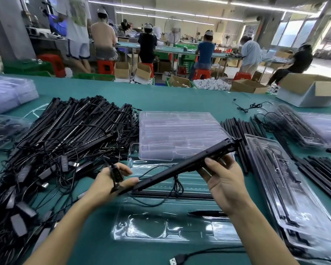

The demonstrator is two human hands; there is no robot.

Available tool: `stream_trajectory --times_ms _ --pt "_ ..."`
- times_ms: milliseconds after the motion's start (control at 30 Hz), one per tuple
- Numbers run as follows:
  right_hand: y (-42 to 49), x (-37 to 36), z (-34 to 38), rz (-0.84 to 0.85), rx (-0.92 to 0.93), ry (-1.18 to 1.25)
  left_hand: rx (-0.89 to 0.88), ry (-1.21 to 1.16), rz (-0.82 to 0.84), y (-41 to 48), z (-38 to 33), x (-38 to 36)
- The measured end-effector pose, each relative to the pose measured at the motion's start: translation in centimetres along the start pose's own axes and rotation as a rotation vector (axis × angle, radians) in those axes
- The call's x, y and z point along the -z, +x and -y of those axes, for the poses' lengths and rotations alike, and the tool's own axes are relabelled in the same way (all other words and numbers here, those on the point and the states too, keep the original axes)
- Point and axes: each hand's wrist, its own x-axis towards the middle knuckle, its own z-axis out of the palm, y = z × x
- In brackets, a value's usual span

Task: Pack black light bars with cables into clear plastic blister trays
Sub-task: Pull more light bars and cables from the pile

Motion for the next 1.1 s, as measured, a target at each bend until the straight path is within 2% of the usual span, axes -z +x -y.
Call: stream_trajectory --times_ms 100,167,200,300,367,400,467,533,567,633,700,767,833,900,1100 --pt "0.1 -0.1 0.3 -0.035 0.011 -0.062 0.195 0.028 0.069 -0.3 -0.2 1.5" --pt "0.1 -0.1 0.6 -0.053 0.024 -0.11 0.259 0.11 0.014 -0.3 -0.3 2.5" --pt "0.1 -0.2 0.8 -0.054 0.028 -0.122 0.253 0.209 -0.07 -0.4 -0.9 3.0" --pt "0.3 -0.8 1.1 -0.005 0.048 -0.158 0.039 0.424 -0.444 -0.7 -3.9 3.5" --pt "0.4 -1.6 0.9 0.047 0.066 -0.177 -0.208 0.452 -0.617 -1.1 -7.1 2.6" --pt "0.4 -2.1 0.7 0.071 0.076 -0.178 -0.318 0.425 -0.592 -1.2 -8.7 1.9" --pt "0.6 -3.3 0.3 0.104 0.102 -0.186 -0.407 0.418 -0.32 -1.4 -11.2 0.5" --pt "0.7 -4.5 -0.1 0.11 0.136 -0.214 -0.359 0.512 0.009 -1.6 -12.4 -0.7" --pt "0.8 -4.9 -0.2 0.104 0.154 -0.234 -0.322 0.468 0.129 -1.5 -12.8 -1.2" --pt "1.1 -5.7 -0.2 0.087 0.181 -0.257 -0.25 0.184 0.239 -1.5 -14.1 -1.8" --pt "1.3 -6.4 -0.1 0.073 0.193 -0.25 -0.281 0.025 0.238 -0.8 -14.7 -2.6" --pt "1.4 -7.3 -0.2 0.078 0.206 -0.244 -0.318 0.008 0.282 -0.2 -14.9 -3.3" --pt "1.4 -8.2 -0.1 0.096 0.239 -0.271 -0.296 -0.111 0.381 -0.1 -14.8 -3.9" --pt "1.3 -8.8 0.5 0.117 0.283 -0.353 -0.243 -0.276 0.401 0.1 -14.4 -3.9" --pt "1.7 -10.1 2.9 0.196 0.344 -0.634 -0.22 -0.35 0.136 0.8 -14.2 -3.9"
